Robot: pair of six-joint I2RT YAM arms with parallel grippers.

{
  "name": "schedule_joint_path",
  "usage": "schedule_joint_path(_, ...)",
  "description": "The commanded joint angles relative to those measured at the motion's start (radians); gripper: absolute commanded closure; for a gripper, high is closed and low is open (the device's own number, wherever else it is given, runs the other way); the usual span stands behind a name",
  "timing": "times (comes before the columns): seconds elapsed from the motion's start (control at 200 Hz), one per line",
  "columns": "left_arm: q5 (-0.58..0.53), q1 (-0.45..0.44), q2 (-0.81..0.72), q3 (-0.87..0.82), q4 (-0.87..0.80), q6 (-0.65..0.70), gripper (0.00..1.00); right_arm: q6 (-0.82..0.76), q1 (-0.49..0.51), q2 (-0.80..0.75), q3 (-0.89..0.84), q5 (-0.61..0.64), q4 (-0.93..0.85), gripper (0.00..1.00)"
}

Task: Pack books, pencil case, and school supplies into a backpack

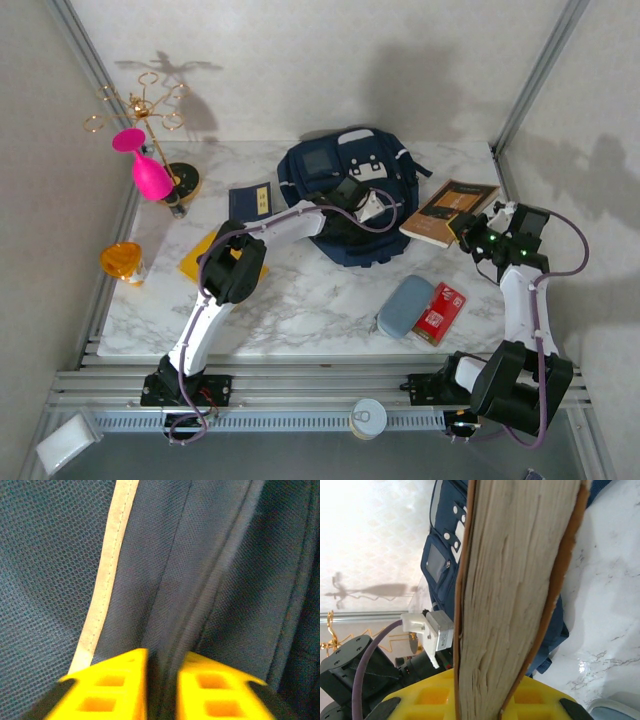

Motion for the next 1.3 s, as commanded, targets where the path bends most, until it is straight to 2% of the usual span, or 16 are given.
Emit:
schedule_joint_path(0.0,-0.042,0.014,-0.021,0.05,-0.067,0.015,0.95,-0.026,-0.007,-0.035,0.019,-0.026,0.011,1.0)
schedule_joint_path(0.05,-0.045,0.015,-0.042,0.058,-0.075,0.013,1.0,-0.038,-0.007,-0.038,0.029,-0.016,-0.019,1.0)
schedule_joint_path(0.245,-0.106,0.015,-0.171,0.059,-0.056,-0.034,1.0,-0.1,-0.007,-0.075,0.086,0.078,-0.178,1.0)
schedule_joint_path(0.416,-0.175,0.017,-0.258,0.096,-0.05,-0.061,1.0,-0.132,0.001,-0.095,0.084,0.03,-0.247,1.0)
schedule_joint_path(0.501,-0.193,0.017,-0.282,0.13,-0.037,-0.069,1.0,-0.139,0.037,-0.09,0.073,-0.003,-0.255,1.0)
schedule_joint_path(0.721,-0.188,0.015,-0.311,0.145,-0.051,-0.045,1.0,-0.124,0.212,-0.065,0.064,-0.059,-0.196,1.0)
schedule_joint_path(0.901,-0.22,0.016,-0.351,0.128,-0.006,-0.076,1.0,-0.177,0.225,-0.094,0.054,0.039,-0.291,1.0)
schedule_joint_path(1.076,-0.2,0.02,-0.403,0.088,0.043,-0.089,1.0,-0.244,0.225,-0.162,0.134,0.01,-0.411,1.0)
schedule_joint_path(1.181,-0.134,0.026,-0.427,0.076,0.053,-0.101,1.0,-0.192,0.256,-0.165,0.062,-0.118,-0.304,1.0)
schedule_joint_path(1.297,-0.112,0.029,-0.454,0.035,0.093,-0.11,1.0,-0.11,0.364,-0.1,0.011,-0.121,-0.104,1.0)
